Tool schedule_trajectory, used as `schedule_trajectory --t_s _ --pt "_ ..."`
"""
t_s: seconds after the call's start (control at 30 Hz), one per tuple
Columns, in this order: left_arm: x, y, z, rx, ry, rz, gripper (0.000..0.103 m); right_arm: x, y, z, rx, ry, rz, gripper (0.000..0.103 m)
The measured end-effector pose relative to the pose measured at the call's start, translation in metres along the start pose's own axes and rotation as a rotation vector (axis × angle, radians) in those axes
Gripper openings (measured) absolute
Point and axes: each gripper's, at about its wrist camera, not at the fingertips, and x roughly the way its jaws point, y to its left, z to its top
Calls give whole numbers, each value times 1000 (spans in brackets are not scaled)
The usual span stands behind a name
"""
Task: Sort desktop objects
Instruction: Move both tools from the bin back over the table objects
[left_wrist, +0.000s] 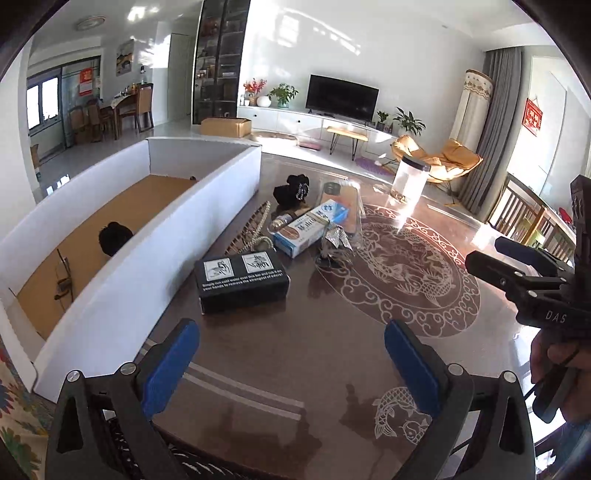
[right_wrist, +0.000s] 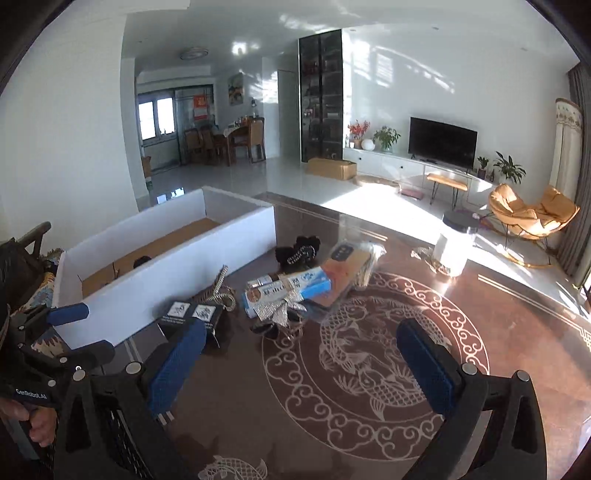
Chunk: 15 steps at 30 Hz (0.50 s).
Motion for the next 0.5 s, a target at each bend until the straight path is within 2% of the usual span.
schedule_trajectory --t_s 0.1,0.2,0.3,0.4,0.5 --pt "23 -30 -22 74 73 0 102 23 -32 -52 40 157 -55 103" --pt "41 -48 -38 141 123 13 102 34 -55 -94 88 260 -57 103" --pt "49 -52 -41 167 162 27 102 48 -61 -114 131 297 -62 103" --pt "52 -43 -40 130 176 23 102 60 -59 -120 147 311 -74 103" --pt "68 -33 -42 70 231 31 102 70 -55 -119 130 325 -90 103"
